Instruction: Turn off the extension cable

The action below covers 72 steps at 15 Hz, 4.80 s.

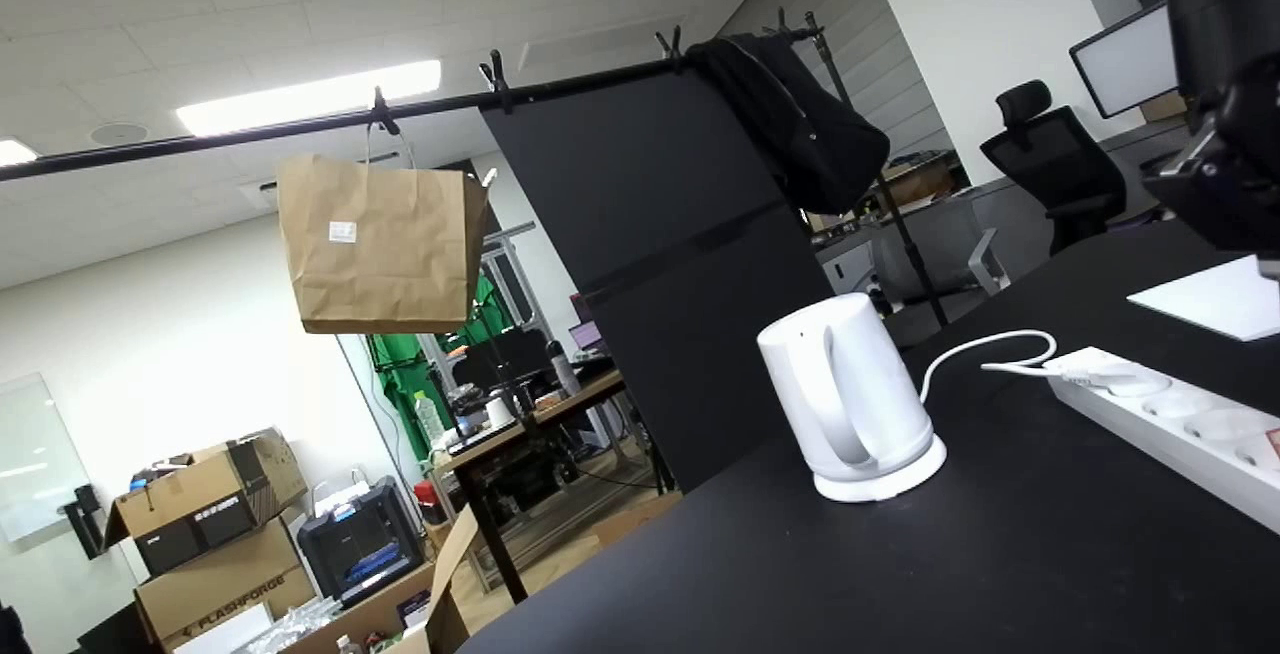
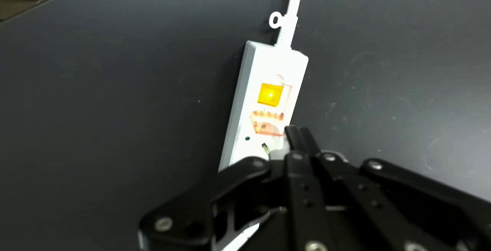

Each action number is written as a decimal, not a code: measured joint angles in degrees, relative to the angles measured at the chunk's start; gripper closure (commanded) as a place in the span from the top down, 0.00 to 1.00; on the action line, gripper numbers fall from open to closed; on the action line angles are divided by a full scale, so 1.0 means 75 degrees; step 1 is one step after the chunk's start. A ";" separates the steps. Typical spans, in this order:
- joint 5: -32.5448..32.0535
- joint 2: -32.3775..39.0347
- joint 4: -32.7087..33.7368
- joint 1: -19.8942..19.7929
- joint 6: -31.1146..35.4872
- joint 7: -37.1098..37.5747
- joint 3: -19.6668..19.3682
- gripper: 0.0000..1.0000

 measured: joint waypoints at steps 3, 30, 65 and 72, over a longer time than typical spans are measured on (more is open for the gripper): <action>-0.0085 0.0396 0.0135 0.0001 -0.0079 0.0062 -0.0011 0.00; 0.0080 0.2029 0.0524 0.0088 0.1600 0.0170 0.0283 0.00; 0.0040 0.2235 0.0596 0.0967 0.1666 0.1430 -0.0445 0.00; -0.0127 0.2224 0.0609 0.1108 0.1576 0.1554 -0.0605 0.00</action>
